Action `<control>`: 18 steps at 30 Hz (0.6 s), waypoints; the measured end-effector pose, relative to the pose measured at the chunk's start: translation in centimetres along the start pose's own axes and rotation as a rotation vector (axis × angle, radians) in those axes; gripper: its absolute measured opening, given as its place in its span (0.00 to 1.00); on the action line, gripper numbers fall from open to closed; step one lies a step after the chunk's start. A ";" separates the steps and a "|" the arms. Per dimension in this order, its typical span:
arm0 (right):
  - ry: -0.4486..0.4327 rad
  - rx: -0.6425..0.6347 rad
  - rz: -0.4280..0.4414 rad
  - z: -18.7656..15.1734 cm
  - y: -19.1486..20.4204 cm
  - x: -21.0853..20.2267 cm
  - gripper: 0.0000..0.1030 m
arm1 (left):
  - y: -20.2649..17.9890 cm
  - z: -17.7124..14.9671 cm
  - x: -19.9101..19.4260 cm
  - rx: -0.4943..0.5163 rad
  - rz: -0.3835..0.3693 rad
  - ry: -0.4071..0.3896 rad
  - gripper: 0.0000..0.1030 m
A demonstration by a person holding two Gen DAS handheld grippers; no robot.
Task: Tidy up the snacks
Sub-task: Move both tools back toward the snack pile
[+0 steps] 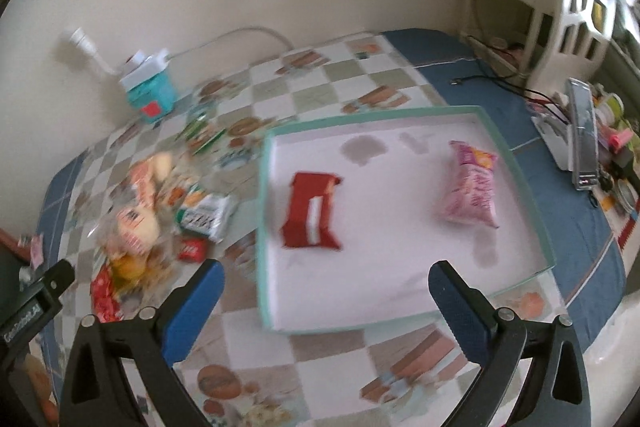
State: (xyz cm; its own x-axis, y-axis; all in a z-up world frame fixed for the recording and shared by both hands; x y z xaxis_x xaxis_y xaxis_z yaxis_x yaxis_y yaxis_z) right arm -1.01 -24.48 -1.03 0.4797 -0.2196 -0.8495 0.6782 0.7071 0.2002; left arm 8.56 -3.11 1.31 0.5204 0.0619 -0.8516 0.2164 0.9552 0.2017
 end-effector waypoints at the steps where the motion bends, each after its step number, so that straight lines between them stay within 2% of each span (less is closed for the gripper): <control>1: 0.008 -0.012 0.000 -0.3 0.5 0.2 1.00 | 0.9 -0.2 0.3 -0.020 0.007 0.009 0.98; 10: 0.071 -0.090 0.052 -2.7 5.7 1.4 1.00 | 8.6 -2.6 3.0 -0.186 0.094 0.079 0.98; 14: 0.098 -0.103 0.076 -3.4 7.6 2.1 1.00 | 11.5 -3.7 4.2 -0.261 0.091 0.107 0.98; 18: 0.119 -0.108 0.097 -4.1 9.0 2.9 1.00 | 12.7 -4.4 5.4 -0.311 0.064 0.141 0.98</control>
State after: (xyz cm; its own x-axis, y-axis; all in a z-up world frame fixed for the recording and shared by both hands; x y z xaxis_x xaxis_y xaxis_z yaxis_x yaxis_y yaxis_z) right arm 4.18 -16.00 -3.65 0.4659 -0.0702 -0.8820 0.5650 0.7908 0.2355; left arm 10.50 10.60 -2.84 0.4008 0.1431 -0.9049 -0.0863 0.9892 0.1182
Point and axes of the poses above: each gripper's, at about its wrist camera, not at the fingertips, and x roughly the way its jaws point, y to its left, z to its top, the point moved 2 cm from there along x, roughly the way its jaws point, and after that the axes turned 8 degrees about x, right-handed, at the moved point
